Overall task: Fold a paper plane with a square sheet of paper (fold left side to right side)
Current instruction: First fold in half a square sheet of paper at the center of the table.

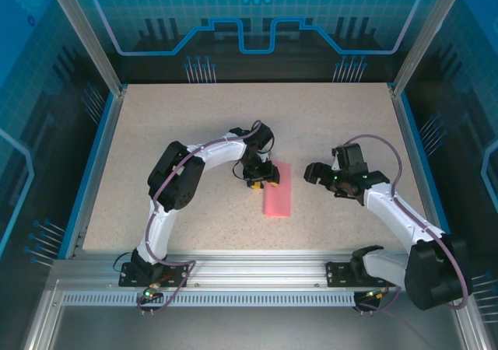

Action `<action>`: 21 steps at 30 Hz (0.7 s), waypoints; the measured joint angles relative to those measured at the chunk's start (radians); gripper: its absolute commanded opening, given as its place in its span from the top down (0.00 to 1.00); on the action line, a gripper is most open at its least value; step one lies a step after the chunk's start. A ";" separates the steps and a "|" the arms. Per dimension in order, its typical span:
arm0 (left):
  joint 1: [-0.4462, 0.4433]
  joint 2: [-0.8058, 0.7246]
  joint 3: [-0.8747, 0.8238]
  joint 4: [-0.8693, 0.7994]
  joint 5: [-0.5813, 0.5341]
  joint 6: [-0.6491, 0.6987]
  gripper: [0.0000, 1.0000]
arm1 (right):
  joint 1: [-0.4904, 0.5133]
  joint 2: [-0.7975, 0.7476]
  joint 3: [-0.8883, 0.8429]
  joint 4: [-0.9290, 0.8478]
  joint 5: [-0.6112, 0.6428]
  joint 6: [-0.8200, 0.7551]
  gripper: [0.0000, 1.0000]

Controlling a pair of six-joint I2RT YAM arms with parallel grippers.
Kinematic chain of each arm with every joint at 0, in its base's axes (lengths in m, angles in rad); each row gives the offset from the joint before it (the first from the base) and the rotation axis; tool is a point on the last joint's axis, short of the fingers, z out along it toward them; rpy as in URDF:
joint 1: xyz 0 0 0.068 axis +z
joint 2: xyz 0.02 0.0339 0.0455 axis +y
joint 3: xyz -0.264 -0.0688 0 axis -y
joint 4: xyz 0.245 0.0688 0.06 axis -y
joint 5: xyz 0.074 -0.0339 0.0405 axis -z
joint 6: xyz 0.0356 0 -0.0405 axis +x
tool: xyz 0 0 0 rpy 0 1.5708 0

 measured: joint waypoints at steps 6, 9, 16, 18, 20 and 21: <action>0.000 0.000 0.000 0.000 -0.002 0.000 0.46 | -0.002 0.029 0.000 0.014 -0.039 0.001 0.15; 0.000 0.000 0.000 0.000 -0.003 0.000 0.46 | -0.002 0.050 0.000 0.023 -0.063 0.006 0.22; 0.000 0.000 0.000 0.000 -0.003 0.000 0.46 | 0.011 0.169 0.003 0.074 -0.170 0.010 0.57; 0.000 0.000 0.000 0.000 -0.004 0.000 0.46 | 0.029 0.216 0.013 0.090 -0.201 0.017 0.70; 0.000 0.000 0.000 0.000 -0.005 0.000 0.46 | 0.051 0.270 0.031 0.107 -0.230 0.023 0.82; 0.000 0.000 0.000 0.000 -0.005 0.000 0.46 | 0.064 0.297 0.043 0.116 -0.243 0.026 0.88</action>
